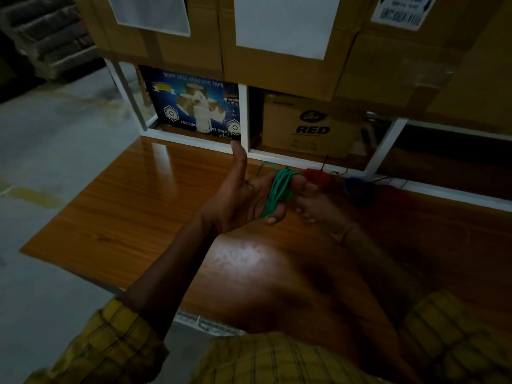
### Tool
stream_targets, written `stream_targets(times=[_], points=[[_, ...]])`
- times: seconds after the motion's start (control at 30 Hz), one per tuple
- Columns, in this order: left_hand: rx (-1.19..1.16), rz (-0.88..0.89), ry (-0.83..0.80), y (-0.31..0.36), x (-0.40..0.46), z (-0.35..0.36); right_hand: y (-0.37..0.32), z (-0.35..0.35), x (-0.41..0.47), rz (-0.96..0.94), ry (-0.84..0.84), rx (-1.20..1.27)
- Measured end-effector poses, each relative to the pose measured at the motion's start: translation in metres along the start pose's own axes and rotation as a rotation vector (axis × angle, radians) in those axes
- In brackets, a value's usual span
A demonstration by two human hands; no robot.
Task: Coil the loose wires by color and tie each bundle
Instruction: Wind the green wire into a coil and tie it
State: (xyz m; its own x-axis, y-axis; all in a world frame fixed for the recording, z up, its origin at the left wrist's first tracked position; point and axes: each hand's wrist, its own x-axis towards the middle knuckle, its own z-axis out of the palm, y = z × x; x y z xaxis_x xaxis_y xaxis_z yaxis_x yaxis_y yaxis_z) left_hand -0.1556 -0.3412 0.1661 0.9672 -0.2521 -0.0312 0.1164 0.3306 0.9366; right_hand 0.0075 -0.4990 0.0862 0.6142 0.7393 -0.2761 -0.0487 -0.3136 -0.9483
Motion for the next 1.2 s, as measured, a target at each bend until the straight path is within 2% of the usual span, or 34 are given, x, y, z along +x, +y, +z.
stream_targets(times=[0.2,0.3,0.4,0.47,0.6,0.73,0.83,0.9,1.0,1.1,1.2], points=[[-0.108,0.113,0.168,-0.001,0.018,-0.009,-0.001,0.045,-0.054,-0.014,-0.269,-0.174],[-0.045,0.055,0.300,-0.013,0.027,-0.019,-0.021,0.045,-0.076,-0.049,-0.362,-0.336],[0.052,-0.044,0.371,-0.021,0.032,-0.024,-0.053,0.034,-0.089,-0.185,-0.403,-0.515],[0.091,-0.092,0.393,-0.023,0.032,-0.022,-0.078,0.018,-0.091,-0.244,-0.360,-0.576],[0.256,-0.112,0.360,-0.018,0.026,-0.005,-0.107,-0.022,-0.084,-0.275,-0.243,-0.431],[0.412,-0.135,0.233,-0.011,0.021,0.009,-0.105,-0.045,-0.060,-0.252,-0.277,-0.048],[0.423,-0.170,0.136,-0.015,0.017,0.008,-0.102,-0.054,-0.043,-0.216,-0.164,0.230],[0.395,-0.178,0.084,-0.016,0.013,0.007,-0.093,-0.055,-0.029,-0.189,-0.074,0.205],[0.286,-0.154,0.060,-0.014,0.013,0.006,-0.071,-0.048,-0.009,-0.159,0.021,-0.008],[0.149,-0.102,0.036,-0.012,0.014,0.004,-0.044,-0.031,-0.008,-0.100,0.020,-0.028],[0.038,-0.036,0.081,-0.013,0.018,-0.001,-0.021,-0.004,-0.022,-0.073,0.006,-0.069]])
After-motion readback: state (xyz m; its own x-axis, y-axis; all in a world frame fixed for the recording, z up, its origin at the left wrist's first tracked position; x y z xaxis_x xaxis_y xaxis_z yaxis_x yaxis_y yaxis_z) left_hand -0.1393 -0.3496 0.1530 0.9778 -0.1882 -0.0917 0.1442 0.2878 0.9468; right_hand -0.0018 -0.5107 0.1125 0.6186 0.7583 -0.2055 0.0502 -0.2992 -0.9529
